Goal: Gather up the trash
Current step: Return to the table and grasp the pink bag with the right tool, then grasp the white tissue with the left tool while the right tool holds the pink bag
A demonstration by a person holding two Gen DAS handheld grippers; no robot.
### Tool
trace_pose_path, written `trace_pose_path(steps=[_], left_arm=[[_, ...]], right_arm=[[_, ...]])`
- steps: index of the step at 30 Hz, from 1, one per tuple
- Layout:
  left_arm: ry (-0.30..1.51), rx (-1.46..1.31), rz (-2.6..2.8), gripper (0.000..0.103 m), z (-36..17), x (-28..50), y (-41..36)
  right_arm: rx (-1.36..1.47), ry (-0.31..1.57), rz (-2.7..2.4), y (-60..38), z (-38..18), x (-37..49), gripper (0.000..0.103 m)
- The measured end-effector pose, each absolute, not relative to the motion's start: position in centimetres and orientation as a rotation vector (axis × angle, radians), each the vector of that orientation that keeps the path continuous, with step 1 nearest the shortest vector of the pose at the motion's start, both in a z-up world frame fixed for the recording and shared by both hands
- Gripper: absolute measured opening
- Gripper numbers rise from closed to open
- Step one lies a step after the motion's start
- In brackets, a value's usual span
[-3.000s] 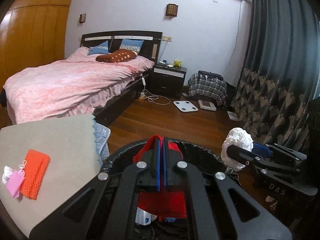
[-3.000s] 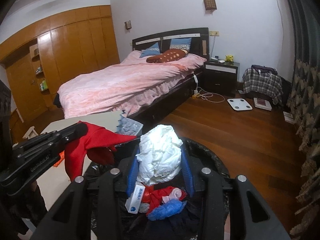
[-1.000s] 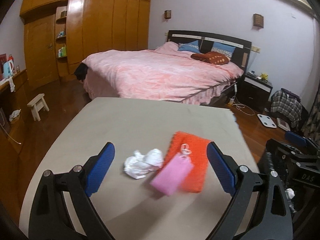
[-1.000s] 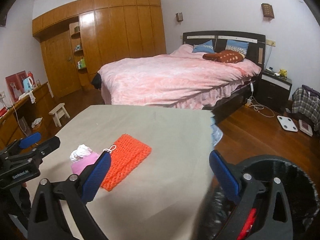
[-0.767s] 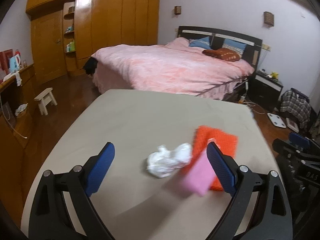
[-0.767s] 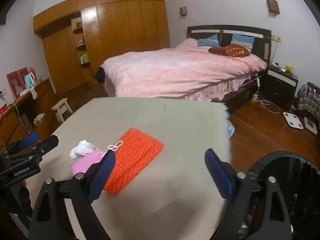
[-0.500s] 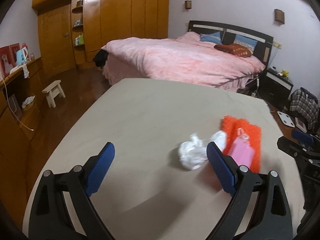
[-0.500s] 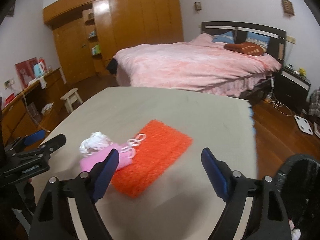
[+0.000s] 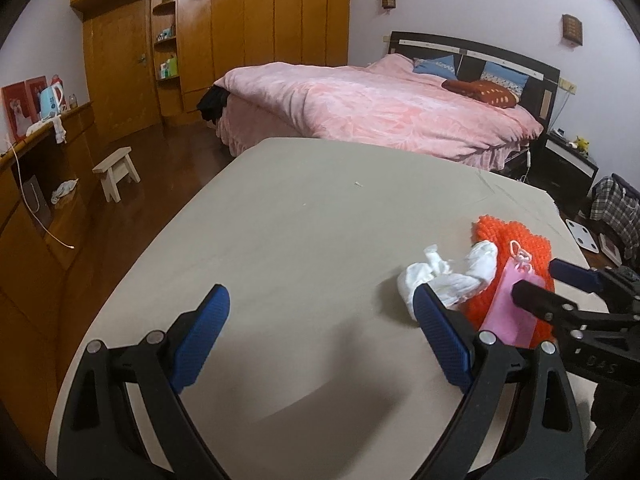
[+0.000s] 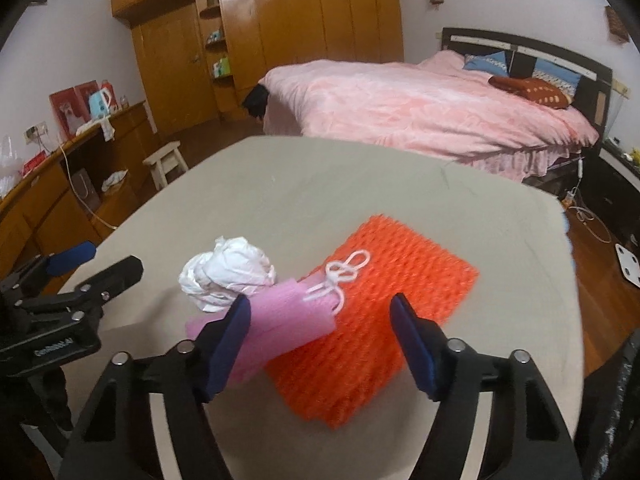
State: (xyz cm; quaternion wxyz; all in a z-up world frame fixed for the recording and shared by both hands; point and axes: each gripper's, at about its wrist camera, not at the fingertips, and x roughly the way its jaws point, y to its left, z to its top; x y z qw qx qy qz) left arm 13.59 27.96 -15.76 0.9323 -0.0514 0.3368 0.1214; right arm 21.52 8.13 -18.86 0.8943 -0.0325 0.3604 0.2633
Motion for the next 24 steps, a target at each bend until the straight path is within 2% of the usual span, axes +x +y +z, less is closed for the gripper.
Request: trace_pose_path(steps=[3, 11, 13, 24], left_arm=[[0.694, -0.110, 0.255, 0.090, -15.9, 13.6, 28.2], [0.702, -0.117, 0.257, 0.090, -15.9, 13.8, 28.0], [0.698, -0.116, 0.251, 0.090, -15.9, 13.8, 27.9], [0.689, -0.107, 0.177, 0.090, -15.6, 15.4, 24.8]], right_arm=[[-0.084, 0.759, 0.559, 8.6, -19.3, 21.5, 0.060], [-0.084, 0.766, 0.645, 8.8, -18.7, 20.8, 0.017], [-0.066, 0.762, 0.669, 8.6, -18.4, 20.5, 0.012], [0.019, 0.742, 0.619, 4.3, -16.1, 21.0, 0.009]])
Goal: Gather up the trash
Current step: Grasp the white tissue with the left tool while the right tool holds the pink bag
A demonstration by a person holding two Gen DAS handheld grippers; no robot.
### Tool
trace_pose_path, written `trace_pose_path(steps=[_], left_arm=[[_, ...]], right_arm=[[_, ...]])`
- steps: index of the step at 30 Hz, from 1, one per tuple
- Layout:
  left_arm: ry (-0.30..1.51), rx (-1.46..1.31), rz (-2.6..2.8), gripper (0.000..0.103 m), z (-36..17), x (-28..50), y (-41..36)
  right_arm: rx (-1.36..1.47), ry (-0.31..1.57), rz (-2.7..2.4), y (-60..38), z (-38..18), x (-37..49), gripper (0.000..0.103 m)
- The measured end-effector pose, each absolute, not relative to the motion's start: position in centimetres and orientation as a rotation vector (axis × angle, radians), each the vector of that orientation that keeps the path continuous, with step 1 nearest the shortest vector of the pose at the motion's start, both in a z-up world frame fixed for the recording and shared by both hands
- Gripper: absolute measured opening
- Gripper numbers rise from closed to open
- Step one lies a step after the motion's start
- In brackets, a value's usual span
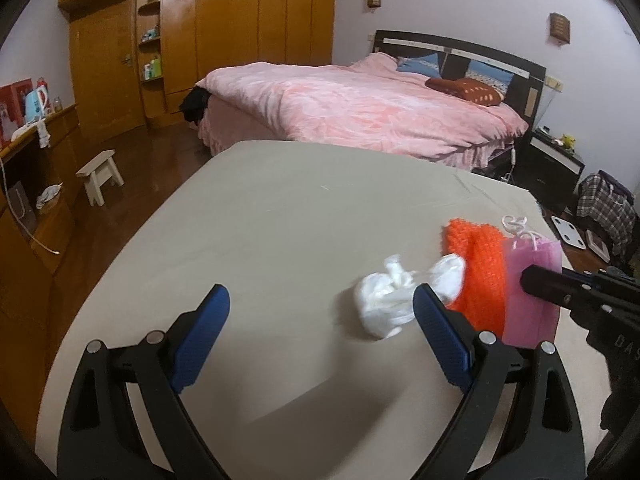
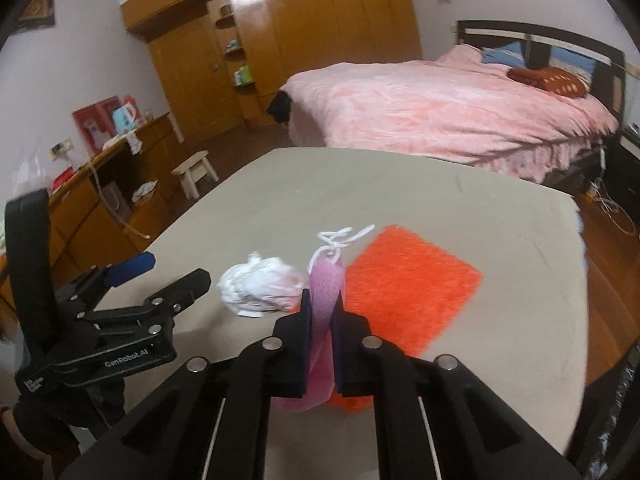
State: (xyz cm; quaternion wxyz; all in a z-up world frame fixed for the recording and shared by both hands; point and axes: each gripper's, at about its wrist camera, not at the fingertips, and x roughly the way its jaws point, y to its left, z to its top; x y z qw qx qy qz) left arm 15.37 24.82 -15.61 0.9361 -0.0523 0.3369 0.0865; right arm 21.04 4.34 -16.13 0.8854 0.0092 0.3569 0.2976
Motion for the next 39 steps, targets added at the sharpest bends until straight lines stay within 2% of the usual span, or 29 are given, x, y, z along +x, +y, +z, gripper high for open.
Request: trace_pose_path(steps=[16, 17, 18, 21, 24, 39], left_arm=[[0.789, -0.113, 0.067, 0.090, -18.4, 20.6, 20.8], [0.796, -0.120, 0.055, 0.085, -18.6, 20.7, 20.8], [0.799, -0.130, 0.039, 0.068, -18.7, 20.8, 20.8], [0.795, -0.154, 0.009, 0.051, -18.7, 20.9, 20.9], [0.778, -0.145, 0.014, 0.043, -18.5, 20.7, 20.7], [0.667, -0.082, 0.055, 0.040, -12.8, 16.5, 18.2]], right_arm=[[-0.021, 0.759, 0.545, 2.9, -17.5, 21.1, 0.009], [-0.020, 0.759, 0.544, 2.8, -17.5, 21.1, 0.009], [-0.018, 0.759, 0.542, 2.7, -17.5, 21.0, 0.009], [-0.013, 0.758, 0.538, 2.3, -17.4, 21.0, 0.009], [-0.008, 0.755, 0.535, 1.9, -17.2, 20.9, 0.009], [0.015, 0.695, 0.529, -0.4, -13.9, 19.0, 0.009]])
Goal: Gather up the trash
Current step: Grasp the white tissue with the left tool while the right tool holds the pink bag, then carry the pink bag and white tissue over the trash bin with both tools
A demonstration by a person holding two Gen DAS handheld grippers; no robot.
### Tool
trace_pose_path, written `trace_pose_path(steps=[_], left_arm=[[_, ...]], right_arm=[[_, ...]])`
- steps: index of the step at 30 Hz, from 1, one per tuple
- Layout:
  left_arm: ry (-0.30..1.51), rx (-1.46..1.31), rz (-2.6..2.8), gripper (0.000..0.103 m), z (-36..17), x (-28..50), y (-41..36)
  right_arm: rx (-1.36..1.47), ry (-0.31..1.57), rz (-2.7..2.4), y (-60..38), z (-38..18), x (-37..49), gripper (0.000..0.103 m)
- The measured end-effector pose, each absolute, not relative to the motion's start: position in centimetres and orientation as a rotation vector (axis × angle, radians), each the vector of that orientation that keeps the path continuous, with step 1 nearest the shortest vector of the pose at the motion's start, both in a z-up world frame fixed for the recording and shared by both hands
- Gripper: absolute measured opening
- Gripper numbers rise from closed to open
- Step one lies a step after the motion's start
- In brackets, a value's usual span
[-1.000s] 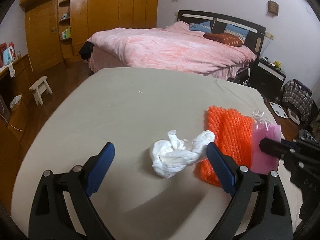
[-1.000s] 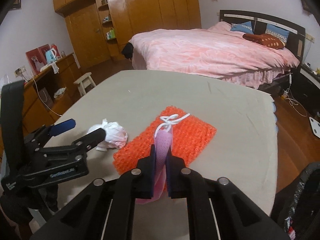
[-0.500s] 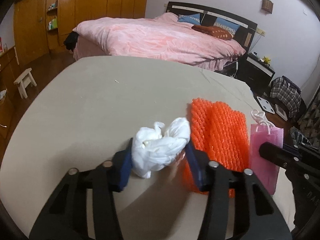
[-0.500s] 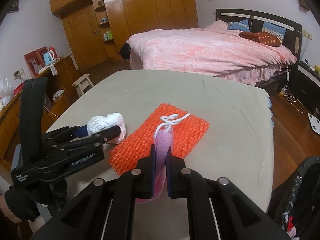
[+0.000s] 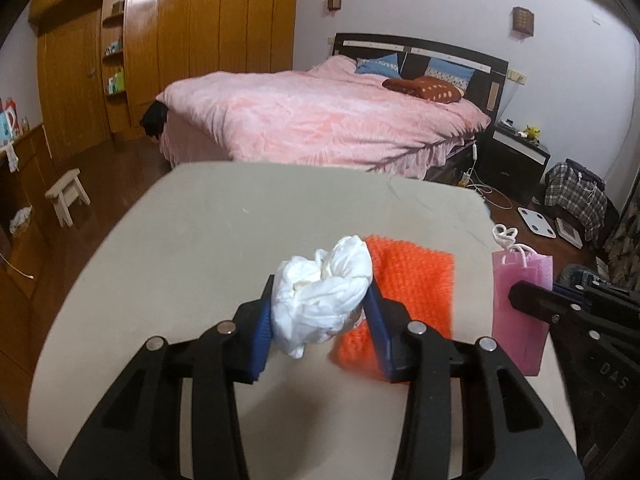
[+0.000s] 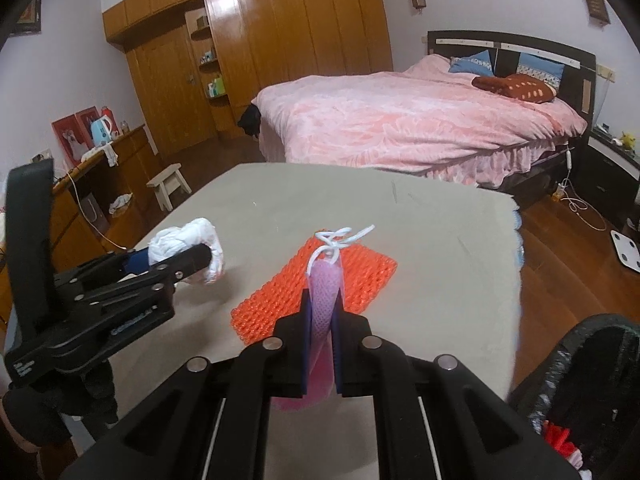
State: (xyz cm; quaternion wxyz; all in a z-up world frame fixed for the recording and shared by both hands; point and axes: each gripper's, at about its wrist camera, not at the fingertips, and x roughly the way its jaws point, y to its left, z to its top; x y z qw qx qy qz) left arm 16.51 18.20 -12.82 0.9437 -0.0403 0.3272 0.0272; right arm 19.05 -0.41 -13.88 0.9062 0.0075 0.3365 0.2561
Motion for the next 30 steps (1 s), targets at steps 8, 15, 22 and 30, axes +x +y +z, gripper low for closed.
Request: trace_pose_path(steps=[8, 15, 22, 30], left_arm=[[0.631, -0.087, 0.047, 0.040, -9.8, 14.5, 15.0], [0.616, -0.082, 0.006, 0.040, -7.9, 13.0, 11.6], [0.595, -0.060, -0.042, 0.040, -6.5, 11.5, 8.1], [0.573, -0.033, -0.125, 0.040, -5.5, 10.8, 4.0]], right_arm=[[0.028, 0.655, 0.499, -3.2, -11.3, 17.3, 0.009], [0.048, 0.613, 0.459, -6.5, -8.8, 15.6, 0.009], [0.062, 0.580, 0.400, -10.2, -7.2, 13.7, 0.009], [0.072, 0.569, 0.327, -14.0, -6.6, 11.8, 0.009]])
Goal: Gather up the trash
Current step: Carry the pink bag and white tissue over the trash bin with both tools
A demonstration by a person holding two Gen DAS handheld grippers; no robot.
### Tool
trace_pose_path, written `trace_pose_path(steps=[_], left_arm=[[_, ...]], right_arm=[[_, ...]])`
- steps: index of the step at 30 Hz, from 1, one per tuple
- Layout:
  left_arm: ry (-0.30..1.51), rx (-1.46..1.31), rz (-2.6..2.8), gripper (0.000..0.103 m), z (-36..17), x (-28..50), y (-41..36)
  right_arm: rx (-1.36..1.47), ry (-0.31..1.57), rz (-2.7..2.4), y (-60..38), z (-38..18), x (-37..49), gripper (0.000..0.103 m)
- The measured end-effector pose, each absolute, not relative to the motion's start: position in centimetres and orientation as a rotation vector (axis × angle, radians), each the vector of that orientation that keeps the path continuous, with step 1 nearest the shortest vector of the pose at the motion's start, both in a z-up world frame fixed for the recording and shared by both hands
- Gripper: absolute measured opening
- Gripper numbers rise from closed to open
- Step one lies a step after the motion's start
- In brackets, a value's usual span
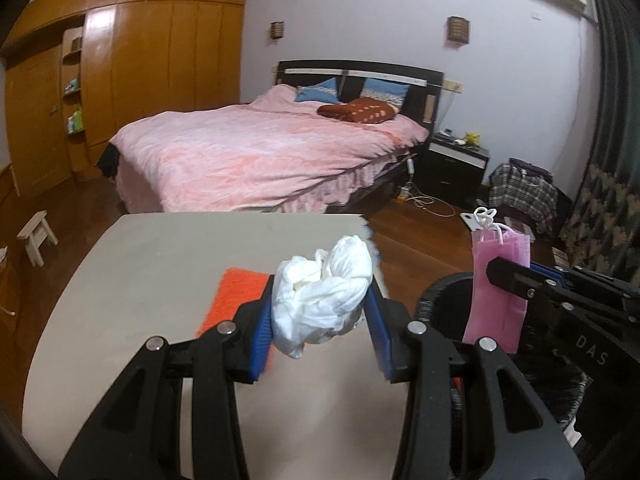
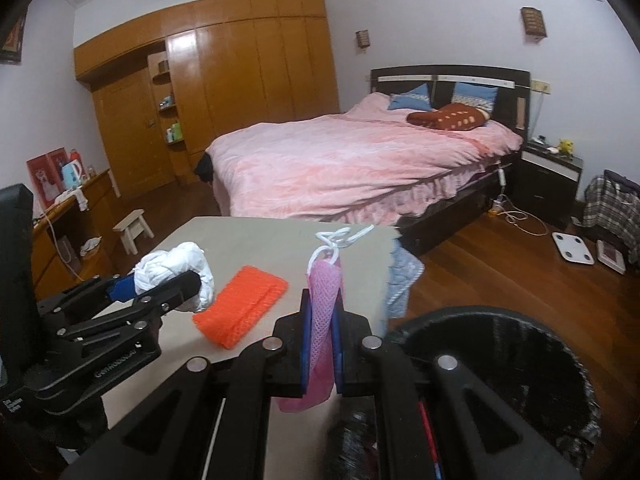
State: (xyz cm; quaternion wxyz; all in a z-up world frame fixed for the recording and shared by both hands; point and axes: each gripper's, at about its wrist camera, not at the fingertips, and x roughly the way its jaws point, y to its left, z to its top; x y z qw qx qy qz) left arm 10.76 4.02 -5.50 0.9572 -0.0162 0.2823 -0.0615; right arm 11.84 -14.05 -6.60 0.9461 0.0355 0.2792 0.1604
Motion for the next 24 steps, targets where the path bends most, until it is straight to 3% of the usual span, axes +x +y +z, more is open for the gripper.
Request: trace_pose_path(steps=[24], left_arm=[[0.557, 0.034, -0.345, 0.040, -5.9, 9.8, -6.6]], right_arm=[[0.124, 0.569, 0.125, -23.7, -7.6, 8.5, 0.009]])
